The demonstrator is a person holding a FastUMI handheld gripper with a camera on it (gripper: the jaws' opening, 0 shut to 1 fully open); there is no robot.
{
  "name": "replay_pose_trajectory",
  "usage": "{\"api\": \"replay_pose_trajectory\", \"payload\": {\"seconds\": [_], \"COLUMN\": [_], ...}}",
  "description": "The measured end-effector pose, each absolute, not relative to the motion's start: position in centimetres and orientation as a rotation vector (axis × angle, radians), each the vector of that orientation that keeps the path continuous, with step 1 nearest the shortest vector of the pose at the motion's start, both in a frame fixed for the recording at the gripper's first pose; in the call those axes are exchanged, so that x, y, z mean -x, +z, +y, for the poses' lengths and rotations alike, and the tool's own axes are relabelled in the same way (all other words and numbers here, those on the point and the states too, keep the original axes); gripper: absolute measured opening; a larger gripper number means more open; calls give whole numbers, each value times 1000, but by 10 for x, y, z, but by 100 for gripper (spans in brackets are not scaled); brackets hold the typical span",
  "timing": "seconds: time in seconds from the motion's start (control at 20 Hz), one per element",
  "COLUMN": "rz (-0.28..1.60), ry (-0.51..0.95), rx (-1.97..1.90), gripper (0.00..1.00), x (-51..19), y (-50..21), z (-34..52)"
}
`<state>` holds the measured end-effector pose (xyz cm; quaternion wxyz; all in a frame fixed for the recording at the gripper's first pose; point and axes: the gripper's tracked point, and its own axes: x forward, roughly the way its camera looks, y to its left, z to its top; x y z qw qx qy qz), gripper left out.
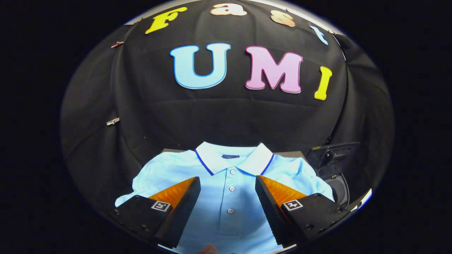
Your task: Put the clothes into the washing machine and then close the washing machine lid.
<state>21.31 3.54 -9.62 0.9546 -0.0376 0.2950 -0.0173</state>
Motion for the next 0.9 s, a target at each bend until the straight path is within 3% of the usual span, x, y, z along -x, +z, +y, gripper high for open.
{"api": "replay_pose_trajectory", "payload": {"seconds": [0.25,0.9], "rz": [776,963], "ry": [-93,-100], "rx": [121,67], "gripper": [99,98], "x": [-213,-211], "y": [-131,-143], "z": [18,13]}}
